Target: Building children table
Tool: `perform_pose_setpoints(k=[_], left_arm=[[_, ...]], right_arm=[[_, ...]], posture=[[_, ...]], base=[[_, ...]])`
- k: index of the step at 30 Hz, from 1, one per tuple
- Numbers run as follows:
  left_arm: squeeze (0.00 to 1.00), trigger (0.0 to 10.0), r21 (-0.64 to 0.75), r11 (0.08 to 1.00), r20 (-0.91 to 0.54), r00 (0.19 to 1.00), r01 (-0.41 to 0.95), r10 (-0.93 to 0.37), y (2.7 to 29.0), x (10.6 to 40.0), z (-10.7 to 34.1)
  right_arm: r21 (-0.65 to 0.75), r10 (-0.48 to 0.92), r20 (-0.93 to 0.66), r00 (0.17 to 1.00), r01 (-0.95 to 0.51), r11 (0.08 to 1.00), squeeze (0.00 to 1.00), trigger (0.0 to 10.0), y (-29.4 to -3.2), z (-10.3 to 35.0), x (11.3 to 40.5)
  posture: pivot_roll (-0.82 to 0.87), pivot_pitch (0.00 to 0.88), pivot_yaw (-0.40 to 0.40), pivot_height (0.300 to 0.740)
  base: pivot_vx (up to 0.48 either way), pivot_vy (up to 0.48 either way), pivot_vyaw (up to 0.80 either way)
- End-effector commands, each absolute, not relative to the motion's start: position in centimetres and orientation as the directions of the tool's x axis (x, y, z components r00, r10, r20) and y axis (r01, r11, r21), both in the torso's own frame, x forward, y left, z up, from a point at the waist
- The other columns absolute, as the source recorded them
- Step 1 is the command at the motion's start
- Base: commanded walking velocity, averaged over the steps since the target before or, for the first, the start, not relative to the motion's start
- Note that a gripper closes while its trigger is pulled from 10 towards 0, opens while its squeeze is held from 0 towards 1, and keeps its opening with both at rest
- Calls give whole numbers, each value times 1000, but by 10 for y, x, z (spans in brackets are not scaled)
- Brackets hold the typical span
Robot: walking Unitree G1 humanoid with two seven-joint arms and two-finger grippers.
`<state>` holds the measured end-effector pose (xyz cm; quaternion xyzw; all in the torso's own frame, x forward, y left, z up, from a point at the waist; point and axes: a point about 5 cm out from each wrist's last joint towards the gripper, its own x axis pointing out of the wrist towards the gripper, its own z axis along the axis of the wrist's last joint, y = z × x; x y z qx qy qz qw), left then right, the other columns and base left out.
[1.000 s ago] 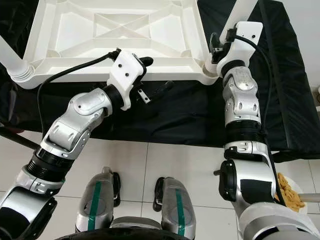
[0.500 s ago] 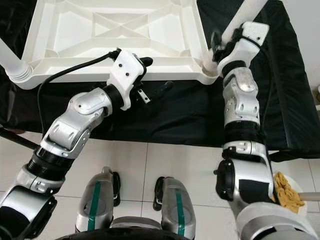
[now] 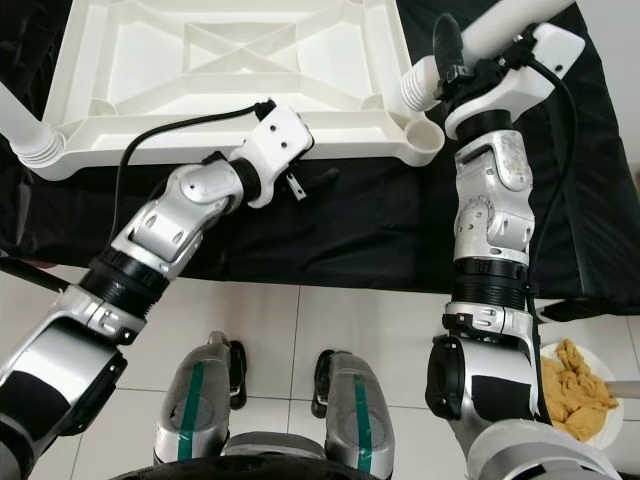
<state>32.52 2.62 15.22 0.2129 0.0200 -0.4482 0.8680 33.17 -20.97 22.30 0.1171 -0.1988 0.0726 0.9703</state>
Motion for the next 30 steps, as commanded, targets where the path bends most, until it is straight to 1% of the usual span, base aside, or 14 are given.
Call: perform_pose_setpoints(k=[1,5,10,11,13,14,15,18,21,22,23,24,26,30], left_arm=[[0,10000,383,476,-254,586,792,-770,24,331,151],[0,10000,400,462,-286,587,791,-758,26,342,153],[0,10000,403,454,-303,585,794,-753,27,345,152],[0,10000,398,451,-337,584,799,-738,30,349,148],[0,10000,398,451,-337,584,799,-738,30,349,148],[0,10000,396,440,-378,580,806,-721,34,352,144],[0,10000,396,440,-378,580,806,-721,34,352,144],[0,9843,323,433,-490,540,842,-684,47,356,130],[0,9843,302,437,-504,531,847,-681,49,357,127],[0,0,307,437,-504,534,845,-678,50,358,127],[0,0,307,437,-504,534,845,-678,50,358,127],[0,0,281,452,-526,530,846,-665,59,362,127],[0,0,265,458,-533,525,848,-664,63,365,130],[0,0,261,432,-549,501,863,-669,67,366,132]], right_arm=[[203,83,417,905,-182,962,0,10000,-214,227,326],[204,51,418,907,-148,968,0,10000,-221,228,315],[205,44,416,908,-141,969,0,10000,-223,228,312],[202,39,413,910,-134,970,0,10000,-224,227,308],[202,39,413,910,-134,970,0,10000,-224,227,308],[199,35,411,911,-127,972,0,10000,-224,227,304],[199,35,411,911,-127,972,0,10000,-224,227,304],[199,31,405,914,-121,973,0,10000,-224,228,298],[199,31,403,915,-121,973,0,10000,-223,228,297],[199,31,401,915,-120,973,0,10000,-223,228,297],[199,31,401,915,-120,973,0,10000,-223,228,297],[200,30,398,917,-119,973,0,10000,-223,228,296],[202,28,391,920,-115,973,0,10000,-223,228,294],[205,24,385,923,-111,972,0,10000,-224,228,293]], posture=[[-13,97,28,740],[-40,114,51,740],[-46,119,55,740],[-61,136,69,740],[-61,136,69,740],[-65,144,74,740],[-65,144,74,740],[-67,152,80,740],[-67,153,81,740],[-67,158,84,740],[-67,158,84,740],[-65,164,92,740],[-63,164,95,740],[-63,164,95,740]], base=[[0,0,0],[0,0,0],[0,0,0],[0,0,0],[0,0,0],[0,0,0],[0,0,0],[0,0,0],[0,0,0],[0,0,0],[0,0,0],[0,0,0],[0,0,0],[0,0,0]])
